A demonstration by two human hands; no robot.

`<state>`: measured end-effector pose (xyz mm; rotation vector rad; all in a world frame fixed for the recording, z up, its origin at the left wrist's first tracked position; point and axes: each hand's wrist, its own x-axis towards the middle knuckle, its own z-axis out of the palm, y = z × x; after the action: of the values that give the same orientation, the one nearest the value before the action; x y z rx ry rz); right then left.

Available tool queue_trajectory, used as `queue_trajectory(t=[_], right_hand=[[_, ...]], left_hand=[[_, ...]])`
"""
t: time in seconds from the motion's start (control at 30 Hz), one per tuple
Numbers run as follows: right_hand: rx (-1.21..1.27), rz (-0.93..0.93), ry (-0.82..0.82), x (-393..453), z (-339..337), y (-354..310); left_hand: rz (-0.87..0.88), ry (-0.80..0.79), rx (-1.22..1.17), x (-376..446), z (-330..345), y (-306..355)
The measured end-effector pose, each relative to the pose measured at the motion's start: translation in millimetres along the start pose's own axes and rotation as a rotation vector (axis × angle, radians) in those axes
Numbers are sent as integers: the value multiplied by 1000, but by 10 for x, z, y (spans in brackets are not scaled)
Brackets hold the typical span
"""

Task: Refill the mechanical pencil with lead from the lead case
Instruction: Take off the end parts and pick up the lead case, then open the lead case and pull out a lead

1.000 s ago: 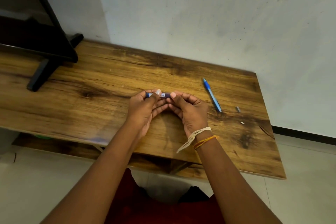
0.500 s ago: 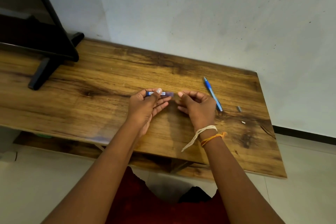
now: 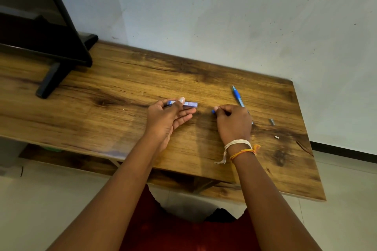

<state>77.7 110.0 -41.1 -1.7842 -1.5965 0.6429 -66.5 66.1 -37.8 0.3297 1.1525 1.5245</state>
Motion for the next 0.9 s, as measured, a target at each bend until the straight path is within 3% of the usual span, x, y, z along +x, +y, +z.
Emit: queue_trajectory(t=[0.13, 0.23, 0.37, 0.47, 0.67, 0.9], right_hand=[[12, -21, 81, -41, 3, -65], [213, 31, 94, -108, 52, -191], [766, 381, -259, -229, 155, -346], [1025, 588, -376, -242, 145, -381], [1142, 688, -511, -216, 69, -337], [1106, 630, -580, -209, 91, -254]], left_hand=[[9, 5, -1, 4, -14, -13], [13, 17, -6, 14, -13, -24], [52, 64, -9, 48, -36, -52], [91, 106, 32, 76, -57, -81], [158, 125, 136, 74, -63, -115], [299, 185, 290, 55, -29, -161]])
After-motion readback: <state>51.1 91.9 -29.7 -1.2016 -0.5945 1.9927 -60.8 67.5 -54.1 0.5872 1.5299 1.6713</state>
